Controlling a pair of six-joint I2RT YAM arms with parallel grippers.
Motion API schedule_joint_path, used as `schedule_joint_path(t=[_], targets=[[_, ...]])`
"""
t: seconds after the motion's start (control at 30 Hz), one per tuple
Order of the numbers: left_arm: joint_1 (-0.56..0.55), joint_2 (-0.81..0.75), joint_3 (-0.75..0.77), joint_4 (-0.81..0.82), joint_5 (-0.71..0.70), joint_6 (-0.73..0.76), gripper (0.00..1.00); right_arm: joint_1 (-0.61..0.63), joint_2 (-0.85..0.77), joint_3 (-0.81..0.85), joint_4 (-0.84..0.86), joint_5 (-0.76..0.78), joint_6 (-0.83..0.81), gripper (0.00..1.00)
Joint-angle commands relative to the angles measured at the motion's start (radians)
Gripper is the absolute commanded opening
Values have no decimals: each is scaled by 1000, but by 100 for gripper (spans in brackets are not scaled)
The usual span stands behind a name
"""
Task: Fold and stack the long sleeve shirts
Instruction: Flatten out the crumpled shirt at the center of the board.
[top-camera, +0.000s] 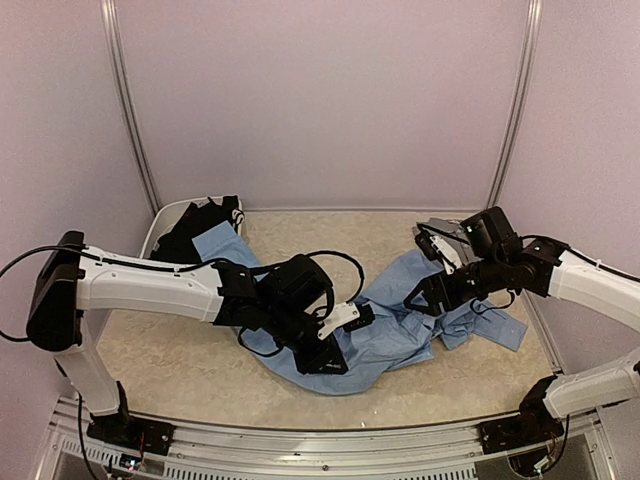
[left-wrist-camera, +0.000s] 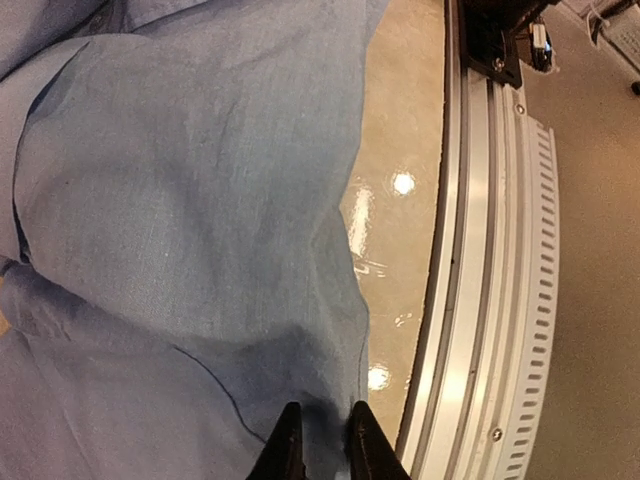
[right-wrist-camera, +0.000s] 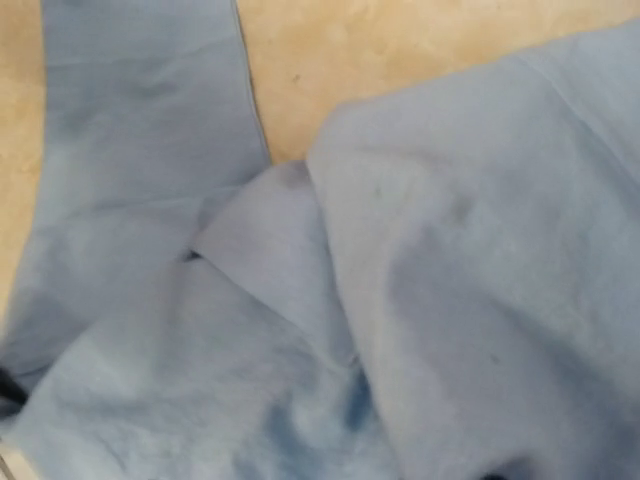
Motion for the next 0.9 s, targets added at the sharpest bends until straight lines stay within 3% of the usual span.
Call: schedule_joint_path(t=[0.0, 0.1, 0.17, 0.4, 0.63, 0.87], targets=[[5, 10, 5, -22, 12, 25, 32, -24, -39, -9, 14, 52, 29, 68], [19, -22, -8, 2, -1, 20, 64, -129, -54, -44, 36, 100, 82, 69], [37, -56, -24, 37, 1, 12, 97, -190, -58, -75, 66, 114, 116, 68], [109, -145, -54, 168, 41, -30, 99, -263, 25, -165, 216, 50, 165, 66], [172, -163, -62, 274, -22, -94, 99, -263, 143, -201, 336, -73, 189, 72], [215, -168, -65, 330, -106, -144, 99, -243, 187, -236, 381, -94, 203, 79]])
